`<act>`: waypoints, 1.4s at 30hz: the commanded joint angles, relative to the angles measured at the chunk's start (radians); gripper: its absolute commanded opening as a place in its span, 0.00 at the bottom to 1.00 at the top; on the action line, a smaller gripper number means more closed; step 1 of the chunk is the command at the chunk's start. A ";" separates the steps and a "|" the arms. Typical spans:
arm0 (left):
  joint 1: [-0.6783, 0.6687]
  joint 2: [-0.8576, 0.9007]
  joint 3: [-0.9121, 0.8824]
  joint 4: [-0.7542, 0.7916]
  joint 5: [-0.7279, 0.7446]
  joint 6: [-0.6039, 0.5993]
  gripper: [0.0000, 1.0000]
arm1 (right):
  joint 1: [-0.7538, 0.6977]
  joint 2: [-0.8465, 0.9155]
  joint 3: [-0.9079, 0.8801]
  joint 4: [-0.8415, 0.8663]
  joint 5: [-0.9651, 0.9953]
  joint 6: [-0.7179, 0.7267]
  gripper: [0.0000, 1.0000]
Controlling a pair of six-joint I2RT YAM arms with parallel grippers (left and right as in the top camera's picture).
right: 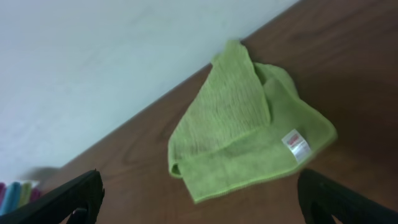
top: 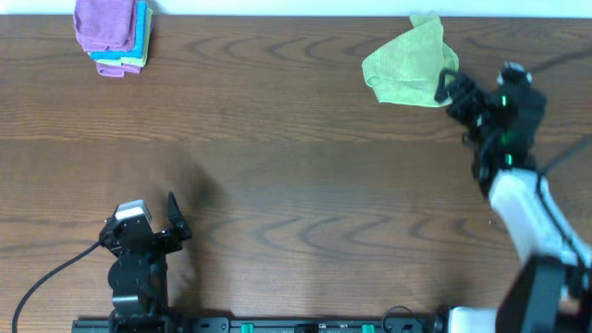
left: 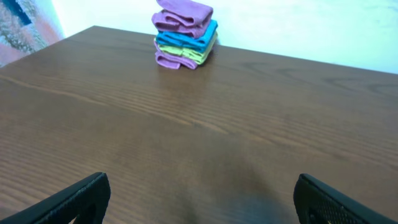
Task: Fold the cloth
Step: 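Reach the right gripper to the green cloth and grasp its corner, then lift the green cloth with the right gripper and drop it at table center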
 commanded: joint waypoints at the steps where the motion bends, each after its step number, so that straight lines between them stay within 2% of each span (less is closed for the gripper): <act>1: 0.005 -0.005 -0.024 -0.010 -0.009 0.011 0.95 | -0.005 0.143 0.150 -0.055 -0.049 -0.050 0.99; 6: 0.005 -0.005 -0.024 -0.010 -0.009 0.011 0.95 | -0.011 0.369 0.411 -0.309 -0.031 -0.089 0.99; 9: 0.005 -0.005 -0.024 -0.010 -0.009 0.011 0.95 | -0.020 0.422 0.476 -0.433 0.014 -0.105 0.99; 12: 0.005 -0.005 -0.024 -0.010 -0.009 0.011 0.95 | -0.041 0.429 0.482 -0.477 0.036 -0.142 0.99; 21: 0.005 -0.005 -0.024 -0.010 -0.009 0.011 0.95 | -0.114 0.431 0.482 -0.526 0.035 -0.142 0.99; 29: 0.005 -0.005 -0.024 -0.010 -0.009 0.011 0.95 | -0.115 0.505 0.482 -0.445 -0.045 -0.137 0.99; 33: 0.005 -0.005 -0.024 -0.010 -0.009 0.011 0.96 | -0.115 0.537 0.482 -0.413 -0.077 -0.130 0.96; 36: 0.005 -0.005 -0.024 -0.010 -0.009 0.011 0.95 | -0.118 0.563 0.482 -0.386 -0.103 -0.099 0.91; 39: 0.005 -0.005 -0.024 -0.010 -0.009 0.011 0.95 | -0.118 0.571 0.482 -0.362 -0.102 -0.092 0.76; 40: 0.005 -0.005 -0.024 -0.010 -0.009 0.011 0.95 | -0.119 0.571 0.482 -0.357 -0.099 -0.092 0.68; 42: 0.005 -0.005 -0.024 -0.010 -0.009 0.011 0.95 | -0.122 0.571 0.482 -0.348 -0.096 -0.092 0.38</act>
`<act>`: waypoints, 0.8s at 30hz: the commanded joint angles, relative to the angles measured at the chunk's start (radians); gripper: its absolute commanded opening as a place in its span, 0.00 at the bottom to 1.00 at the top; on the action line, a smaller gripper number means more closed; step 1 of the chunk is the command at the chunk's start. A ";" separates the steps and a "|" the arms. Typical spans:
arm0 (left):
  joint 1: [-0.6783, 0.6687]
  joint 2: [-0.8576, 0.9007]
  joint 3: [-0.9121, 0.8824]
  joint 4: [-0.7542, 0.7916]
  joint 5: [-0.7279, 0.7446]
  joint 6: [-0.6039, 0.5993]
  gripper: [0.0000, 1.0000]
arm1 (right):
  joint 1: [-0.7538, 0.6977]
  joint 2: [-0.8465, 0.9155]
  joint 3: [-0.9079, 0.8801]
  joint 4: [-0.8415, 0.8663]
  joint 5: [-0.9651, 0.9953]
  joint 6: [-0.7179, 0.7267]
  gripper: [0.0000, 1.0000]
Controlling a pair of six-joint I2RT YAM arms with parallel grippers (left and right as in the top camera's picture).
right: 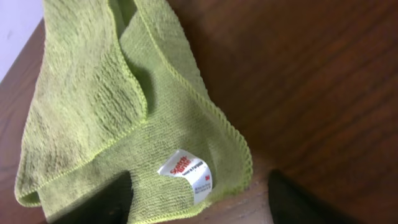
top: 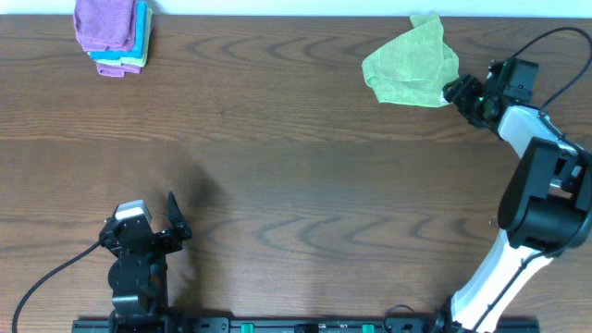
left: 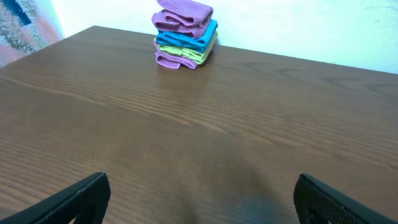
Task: Fold the cloth
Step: 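Lift the green cloth with the right gripper and drop it at table center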
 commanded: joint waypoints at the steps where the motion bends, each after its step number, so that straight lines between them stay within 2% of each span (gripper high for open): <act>1: 0.005 -0.005 -0.024 -0.010 -0.010 0.011 0.95 | -0.008 0.004 0.014 0.009 -0.003 0.010 0.29; 2: 0.005 -0.005 -0.024 -0.010 -0.010 0.011 0.95 | -0.011 0.004 0.014 0.010 0.003 0.010 0.17; 3: 0.005 -0.005 -0.024 -0.010 -0.009 0.011 0.95 | -0.014 0.004 0.014 0.010 0.007 0.010 0.10; 4: 0.005 -0.005 -0.024 -0.010 -0.009 0.011 0.96 | -0.018 0.004 0.014 0.010 0.006 0.010 0.04; 6: 0.005 -0.005 -0.024 -0.010 -0.009 0.011 0.95 | -0.024 0.004 0.014 0.010 0.006 0.010 0.01; 11: 0.005 -0.005 -0.024 -0.010 -0.009 0.011 0.96 | -0.033 0.004 0.022 0.012 -0.046 0.010 0.01; 16: 0.005 -0.005 -0.024 -0.010 -0.009 0.011 0.95 | -0.029 0.001 0.137 -0.018 -0.166 0.009 0.01; 20: 0.005 -0.005 -0.024 -0.010 -0.009 0.011 0.95 | -0.014 0.000 0.348 -0.161 -0.220 -0.068 0.01; 24: 0.005 -0.005 -0.024 -0.010 -0.009 0.011 0.95 | 0.029 0.000 0.578 -0.368 -0.221 -0.207 0.01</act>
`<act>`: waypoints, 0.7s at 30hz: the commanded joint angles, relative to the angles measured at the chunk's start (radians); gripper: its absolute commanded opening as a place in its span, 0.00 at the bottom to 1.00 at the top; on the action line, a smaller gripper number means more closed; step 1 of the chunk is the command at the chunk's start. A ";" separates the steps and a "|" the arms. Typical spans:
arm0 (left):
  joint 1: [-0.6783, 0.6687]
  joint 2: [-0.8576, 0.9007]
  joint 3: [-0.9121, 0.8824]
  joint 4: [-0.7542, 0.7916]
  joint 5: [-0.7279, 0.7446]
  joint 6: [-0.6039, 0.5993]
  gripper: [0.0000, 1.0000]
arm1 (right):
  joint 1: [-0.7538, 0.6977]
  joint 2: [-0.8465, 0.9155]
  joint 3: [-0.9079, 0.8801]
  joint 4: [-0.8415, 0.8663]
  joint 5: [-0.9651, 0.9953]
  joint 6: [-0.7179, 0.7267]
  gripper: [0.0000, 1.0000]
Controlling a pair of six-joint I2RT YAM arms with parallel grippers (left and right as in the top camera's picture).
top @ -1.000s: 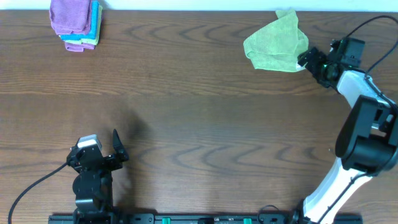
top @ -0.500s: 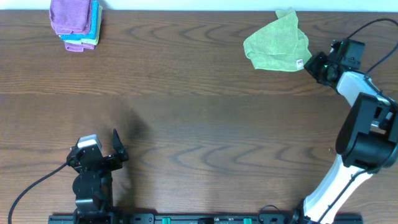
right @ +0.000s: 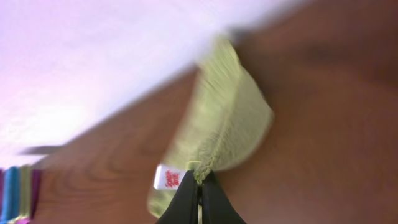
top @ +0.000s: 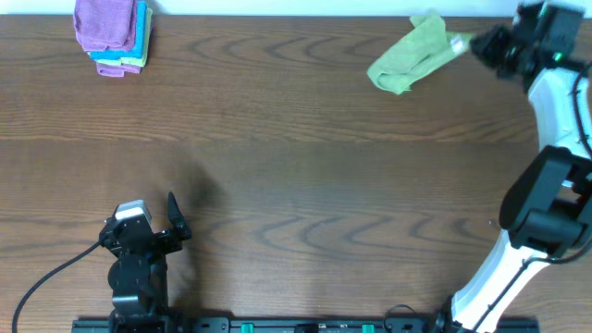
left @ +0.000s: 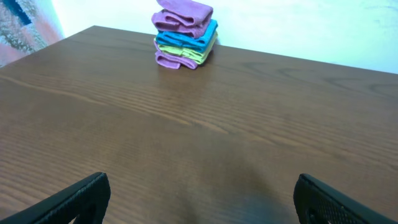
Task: Fold the cloth
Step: 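Lift the green cloth with the right gripper and drop it at table center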
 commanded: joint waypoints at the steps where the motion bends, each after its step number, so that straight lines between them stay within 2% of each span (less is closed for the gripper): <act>1: 0.005 -0.005 -0.024 -0.010 -0.009 0.011 0.95 | 0.052 0.000 0.172 -0.117 -0.041 -0.155 0.01; 7: 0.005 -0.005 -0.024 -0.010 -0.010 0.011 0.95 | 0.208 0.000 0.382 -0.332 -0.043 -0.274 0.01; 16: 0.005 -0.005 -0.024 -0.010 -0.009 0.011 0.96 | 0.603 0.000 0.454 -0.365 -0.118 -0.303 0.01; 21: 0.005 -0.005 -0.024 -0.010 -0.009 0.011 0.95 | 0.706 0.000 0.544 -0.467 -0.147 -0.319 0.01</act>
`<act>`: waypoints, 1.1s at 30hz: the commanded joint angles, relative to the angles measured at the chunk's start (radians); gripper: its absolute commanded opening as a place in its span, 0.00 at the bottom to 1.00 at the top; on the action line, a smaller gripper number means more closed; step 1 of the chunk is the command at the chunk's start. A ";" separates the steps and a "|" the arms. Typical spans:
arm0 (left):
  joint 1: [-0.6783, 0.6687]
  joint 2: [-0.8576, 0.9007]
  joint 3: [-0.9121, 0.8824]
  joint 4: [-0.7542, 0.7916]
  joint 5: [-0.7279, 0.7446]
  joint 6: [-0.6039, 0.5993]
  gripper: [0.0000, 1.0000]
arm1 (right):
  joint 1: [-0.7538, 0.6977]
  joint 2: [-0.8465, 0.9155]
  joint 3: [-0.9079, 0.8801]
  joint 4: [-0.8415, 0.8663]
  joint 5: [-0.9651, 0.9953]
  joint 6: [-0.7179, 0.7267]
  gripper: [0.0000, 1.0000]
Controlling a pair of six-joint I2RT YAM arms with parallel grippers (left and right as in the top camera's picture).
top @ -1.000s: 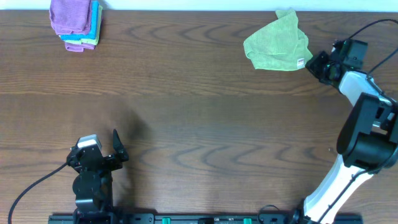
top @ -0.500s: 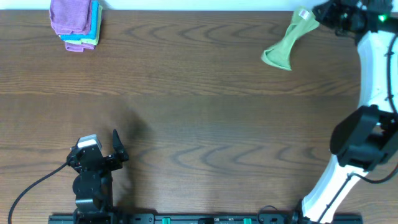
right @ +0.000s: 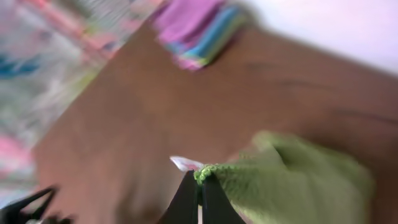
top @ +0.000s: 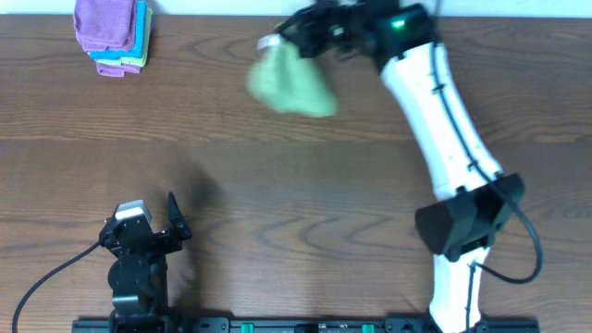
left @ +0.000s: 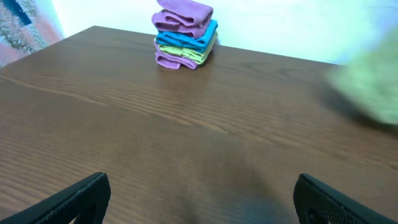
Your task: Fold the cloth
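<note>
The green cloth (top: 291, 85) hangs blurred above the table's back middle, pinched at its tagged corner by my right gripper (top: 287, 39). In the right wrist view the gripper (right: 200, 180) is shut on the cloth (right: 292, 180) beside its white tag (right: 184, 163). The cloth also shows as a green blur (left: 367, 87) at the right of the left wrist view. My left gripper (top: 176, 217) rests at the front left, open, its fingers (left: 74, 199) wide apart over bare wood.
A stack of folded purple, blue and green cloths (top: 113, 37) sits at the back left corner, seen too as the stack (left: 185, 40) in the left wrist view. The right arm (top: 444, 120) stretches across the table's right half.
My right gripper, still shut on the cloth's tagged corner, has moved from the back right corner to the back middle, and the cloth now hangs there left of its earlier place.
The cloth lay crumpled at the back right with my right gripper open near it. Then the gripper was low at the tagged corner. Then it was shut on that corner, the cloth lifted. Now the cloth is over the back middle. The left arm stayed still.
</note>
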 commanded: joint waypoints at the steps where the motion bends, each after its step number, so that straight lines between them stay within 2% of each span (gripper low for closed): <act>1: 0.005 -0.005 -0.024 -0.010 -0.009 0.011 0.96 | -0.005 0.000 0.095 -0.088 -0.018 -0.056 0.01; 7: 0.005 -0.005 -0.024 -0.010 -0.009 0.011 0.95 | -0.114 0.003 0.103 -0.426 0.347 -0.109 0.01; 8: 0.005 -0.005 -0.024 -0.010 -0.009 0.011 0.95 | -0.132 0.003 0.092 -0.465 0.417 -0.104 0.22; 9: 0.005 -0.005 -0.024 -0.010 -0.009 0.011 0.95 | -0.145 0.003 0.081 -0.486 0.448 -0.097 0.65; 10: 0.005 -0.005 -0.024 -0.010 -0.009 0.011 0.95 | -0.162 0.003 0.069 -0.505 0.457 -0.097 0.99; 15: 0.005 -0.005 -0.024 -0.010 -0.010 0.011 0.95 | -0.206 0.003 0.050 -0.517 0.456 -0.115 0.99; 18: 0.005 -0.005 -0.024 -0.010 -0.009 0.011 0.95 | -0.211 0.003 0.030 -0.504 0.445 -0.183 0.99; 23: 0.005 -0.005 -0.024 -0.010 -0.009 0.011 0.95 | -0.166 0.003 -0.092 -0.462 0.306 -0.340 0.96; 28: 0.005 -0.005 -0.024 -0.010 -0.009 0.011 0.95 | -0.081 0.003 -0.247 -0.325 0.265 -0.404 0.89; 33: 0.005 -0.005 -0.024 -0.010 -0.009 0.011 0.95 | 0.064 0.003 -0.367 -0.095 0.287 -0.512 0.89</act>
